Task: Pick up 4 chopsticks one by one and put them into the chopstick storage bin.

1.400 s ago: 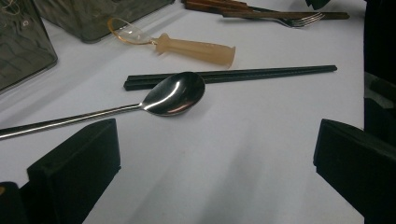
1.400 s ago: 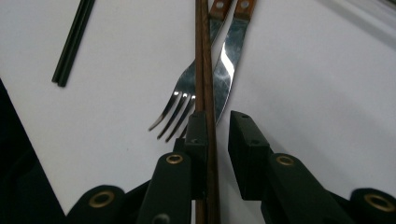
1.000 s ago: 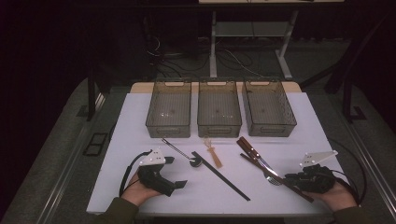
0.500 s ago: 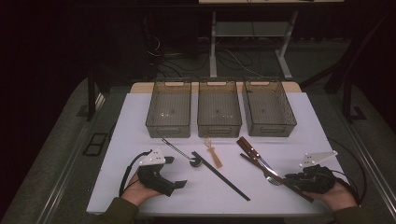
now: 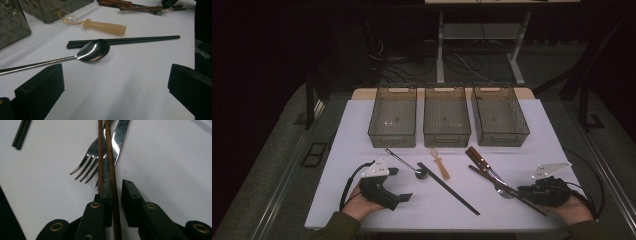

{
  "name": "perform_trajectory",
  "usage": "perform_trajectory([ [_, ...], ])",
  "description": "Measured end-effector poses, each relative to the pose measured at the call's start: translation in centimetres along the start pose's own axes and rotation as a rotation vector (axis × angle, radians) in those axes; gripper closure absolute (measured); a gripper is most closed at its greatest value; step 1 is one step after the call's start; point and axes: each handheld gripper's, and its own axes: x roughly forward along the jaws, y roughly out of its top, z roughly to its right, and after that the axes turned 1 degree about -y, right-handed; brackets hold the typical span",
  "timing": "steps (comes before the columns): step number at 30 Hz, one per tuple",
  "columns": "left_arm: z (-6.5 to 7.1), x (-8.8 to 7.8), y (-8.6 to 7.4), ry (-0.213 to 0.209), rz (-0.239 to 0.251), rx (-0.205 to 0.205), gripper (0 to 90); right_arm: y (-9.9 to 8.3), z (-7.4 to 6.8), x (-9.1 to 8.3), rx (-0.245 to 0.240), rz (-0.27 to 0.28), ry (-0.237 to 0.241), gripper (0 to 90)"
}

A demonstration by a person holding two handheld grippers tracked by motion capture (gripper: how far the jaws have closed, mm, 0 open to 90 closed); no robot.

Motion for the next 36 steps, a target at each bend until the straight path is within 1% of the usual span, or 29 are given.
perform_trajectory([
  [1,-0.01,-0.02,0.0,0.0,-0.002,0.002,0.0,-0.05,0.04,0.09,-0.008,-0.009,-0.003,78.9],
  [15,-0.01,-0.04,0.01,-0.001,-0.002,0.004,0.0,-0.32,0.28,0.16,-0.045,0.012,0.005,82.1],
  [20,-0.01,-0.03,0.01,-0.001,-0.001,0.005,0.0,-0.35,0.27,0.18,-0.07,0.019,0.007,82.9],
  [23,0.0,-0.04,0.02,-0.001,-0.001,0.005,0.0,-0.36,0.29,0.17,-0.076,0.021,0.01,83.1],
  [27,0.0,-0.03,0.01,-0.001,0.0,0.004,0.0,-0.35,0.35,0.12,-0.078,0.032,0.009,83.8],
  [36,0.01,-0.02,0.01,-0.001,0.0,0.006,0.0,-0.4,0.64,-0.28,-0.061,0.061,0.005,83.8],
])
